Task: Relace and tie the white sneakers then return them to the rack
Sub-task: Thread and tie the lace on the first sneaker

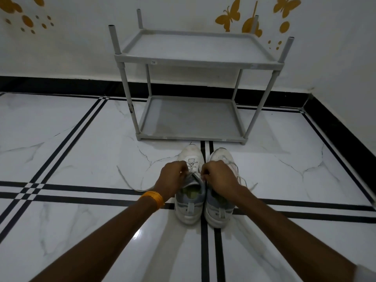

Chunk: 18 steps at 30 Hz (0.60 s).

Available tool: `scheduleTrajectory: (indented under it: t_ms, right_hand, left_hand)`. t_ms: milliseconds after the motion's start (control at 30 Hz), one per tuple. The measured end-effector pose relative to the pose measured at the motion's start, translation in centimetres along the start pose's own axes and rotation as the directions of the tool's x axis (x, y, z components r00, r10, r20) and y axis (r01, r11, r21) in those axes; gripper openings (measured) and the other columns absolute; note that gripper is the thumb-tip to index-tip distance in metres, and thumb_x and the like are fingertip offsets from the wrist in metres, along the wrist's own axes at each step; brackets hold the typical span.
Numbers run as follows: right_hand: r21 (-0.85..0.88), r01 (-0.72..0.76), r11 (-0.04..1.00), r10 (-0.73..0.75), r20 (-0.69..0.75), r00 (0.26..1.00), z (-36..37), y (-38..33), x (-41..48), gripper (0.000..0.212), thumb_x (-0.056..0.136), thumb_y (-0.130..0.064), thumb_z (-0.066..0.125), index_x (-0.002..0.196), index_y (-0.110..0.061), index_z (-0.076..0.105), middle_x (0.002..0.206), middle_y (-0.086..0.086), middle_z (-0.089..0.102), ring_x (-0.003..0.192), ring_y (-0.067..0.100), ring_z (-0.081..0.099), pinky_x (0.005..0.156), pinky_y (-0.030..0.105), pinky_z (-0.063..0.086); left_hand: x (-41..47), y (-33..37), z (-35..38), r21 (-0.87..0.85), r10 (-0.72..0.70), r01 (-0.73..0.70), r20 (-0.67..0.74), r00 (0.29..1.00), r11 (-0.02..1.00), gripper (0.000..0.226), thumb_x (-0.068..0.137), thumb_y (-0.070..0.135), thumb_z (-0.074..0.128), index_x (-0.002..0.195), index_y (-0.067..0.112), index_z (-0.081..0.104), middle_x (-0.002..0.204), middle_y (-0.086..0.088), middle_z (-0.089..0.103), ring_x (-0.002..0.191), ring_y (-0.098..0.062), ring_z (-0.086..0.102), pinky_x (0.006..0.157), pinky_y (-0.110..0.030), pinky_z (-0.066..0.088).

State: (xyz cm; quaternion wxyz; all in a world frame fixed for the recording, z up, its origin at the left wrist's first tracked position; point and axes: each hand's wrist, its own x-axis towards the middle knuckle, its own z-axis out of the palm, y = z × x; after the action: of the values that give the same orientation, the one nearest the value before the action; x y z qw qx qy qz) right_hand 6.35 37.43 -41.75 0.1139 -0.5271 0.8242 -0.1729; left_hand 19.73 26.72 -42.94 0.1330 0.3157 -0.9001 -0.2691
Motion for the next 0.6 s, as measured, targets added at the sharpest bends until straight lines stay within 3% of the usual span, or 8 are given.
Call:
scheduleTrajectory:
  t_ms: [167,267,333,433,467,600]
  right_hand:
    - [-0.002,0.039,0.999,-0.039,0.008,0.999,0.3,0.9,0.1,0.015,0.084,-0.006,0.059,0.077,-0.011,0.070,0.079,0.006,0.071,0.073,0.018,0.065,0.071,0.033,0.054]
    - [-0.110,0.075,0.991,-0.078,-0.020,0.997,0.1,1.8,0.0,0.010,0.081,-0.004,0.057,0.080,-0.005,0.067,0.080,0.012,0.070,0.075,0.025,0.065,0.072,0.038,0.053]
    - [-0.224,0.121,0.967,-0.125,-0.004,0.992,0.3,1.8,-0.5,0.008,0.073,0.003,0.061,0.079,-0.002,0.065,0.078,0.017,0.069,0.073,0.030,0.066,0.075,0.041,0.055]
    - [-0.253,0.172,0.952,-0.170,0.029,0.985,1.4,2.0,-1.5,0.020,0.052,0.012,0.075,0.062,0.002,0.061,0.057,0.021,0.063,0.051,0.035,0.064,0.051,0.043,0.058]
    - [-0.247,0.184,0.952,-0.177,0.050,0.983,1.4,2.1,-1.6,0.019,0.054,0.013,0.074,0.063,0.003,0.061,0.058,0.023,0.063,0.051,0.037,0.065,0.050,0.043,0.057]
    - [-0.180,0.134,0.974,-0.122,0.078,0.989,0.9,2.3,-1.3,0.006,0.077,0.003,0.060,0.078,0.004,0.066,0.081,0.025,0.068,0.077,0.036,0.065,0.075,0.041,0.055]
  left_hand:
    - [0.1,-0.6,0.1,0.084,0.044,-0.047,0.033,0.998,0.995,0.010,0.091,0.019,0.057,0.090,0.008,0.058,0.091,-0.012,0.067,0.080,-0.026,0.059,0.071,-0.035,0.048]
    - [0.0,-1.3,-0.8,0.152,0.107,-0.111,0.039,0.994,0.982,0.008,0.089,0.017,0.059,0.090,0.009,0.058,0.093,-0.012,0.068,0.081,-0.026,0.060,0.067,-0.026,0.036]
    - [-0.5,-1.6,-0.9,0.220,0.152,-0.157,0.041,0.988,0.963,0.016,0.082,0.021,0.067,0.090,0.012,0.057,0.093,-0.011,0.068,0.081,-0.028,0.062,0.066,-0.026,0.039]
    - [-1.3,-2.0,0.1,0.205,0.133,-0.137,0.034,0.991,0.969,0.024,0.078,0.028,0.073,0.089,0.015,0.056,0.092,-0.008,0.068,0.082,-0.028,0.064,0.069,-0.029,0.046]
    - [-1.4,-2.0,0.3,0.197,0.114,-0.115,0.018,0.993,0.974,0.022,0.080,0.027,0.071,0.089,0.015,0.056,0.092,-0.008,0.068,0.082,-0.028,0.064,0.070,-0.030,0.046]
    - [-1.9,-2.1,0.6,0.142,0.073,-0.070,-0.015,0.997,0.987,0.013,0.086,0.024,0.064,0.087,0.015,0.054,0.091,-0.008,0.068,0.083,-0.028,0.064,0.073,-0.032,0.048]
